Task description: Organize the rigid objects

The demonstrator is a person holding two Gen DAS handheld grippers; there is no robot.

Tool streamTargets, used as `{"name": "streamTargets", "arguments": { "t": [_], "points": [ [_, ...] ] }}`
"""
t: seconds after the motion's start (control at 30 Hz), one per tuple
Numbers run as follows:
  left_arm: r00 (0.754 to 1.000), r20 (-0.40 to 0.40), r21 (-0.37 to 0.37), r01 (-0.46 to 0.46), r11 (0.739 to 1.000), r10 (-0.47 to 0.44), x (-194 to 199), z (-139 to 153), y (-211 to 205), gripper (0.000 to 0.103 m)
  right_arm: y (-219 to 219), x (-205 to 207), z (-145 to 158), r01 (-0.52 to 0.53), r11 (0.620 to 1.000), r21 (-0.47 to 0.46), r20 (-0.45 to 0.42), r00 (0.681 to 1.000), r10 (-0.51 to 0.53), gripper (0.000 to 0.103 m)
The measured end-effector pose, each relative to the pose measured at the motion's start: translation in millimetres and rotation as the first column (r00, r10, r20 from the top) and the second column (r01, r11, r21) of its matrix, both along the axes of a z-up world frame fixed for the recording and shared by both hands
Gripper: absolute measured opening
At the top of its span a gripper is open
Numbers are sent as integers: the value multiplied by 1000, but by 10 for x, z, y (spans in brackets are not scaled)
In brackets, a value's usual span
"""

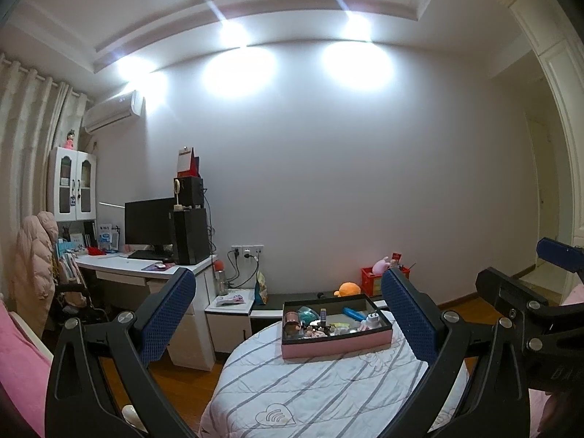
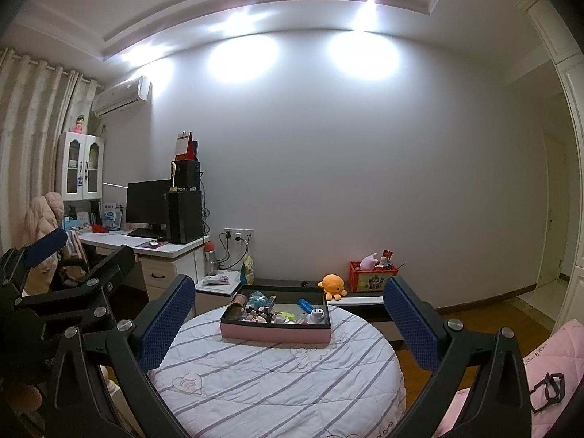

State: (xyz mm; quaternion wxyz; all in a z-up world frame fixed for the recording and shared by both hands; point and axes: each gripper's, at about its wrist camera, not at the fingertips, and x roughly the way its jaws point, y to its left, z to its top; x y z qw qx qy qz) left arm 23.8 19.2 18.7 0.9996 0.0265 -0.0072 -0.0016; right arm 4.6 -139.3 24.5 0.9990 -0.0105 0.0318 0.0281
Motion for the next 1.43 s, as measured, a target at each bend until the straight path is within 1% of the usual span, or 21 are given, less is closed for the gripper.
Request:
{"name": "streamTargets", "arguments": {
  "t": [0.07, 0.53, 1.43],
  "points": [
    [1000, -17, 3, 6, 1000, -5, 32, -6, 1, 102, 13, 6, 7, 0, 1000, 2, -2, 1000, 0, 103],
    [1000, -2, 10, -4, 1000, 4, 19, -53, 25, 102, 46, -1, -5, 7, 1000, -2, -3, 1000, -7, 103],
    [1000, -2, 22, -17, 1000, 17, 1, -81, 34, 103, 16, 19, -2, 12, 1000, -6, -13, 1000, -12, 103]
  ]
}}
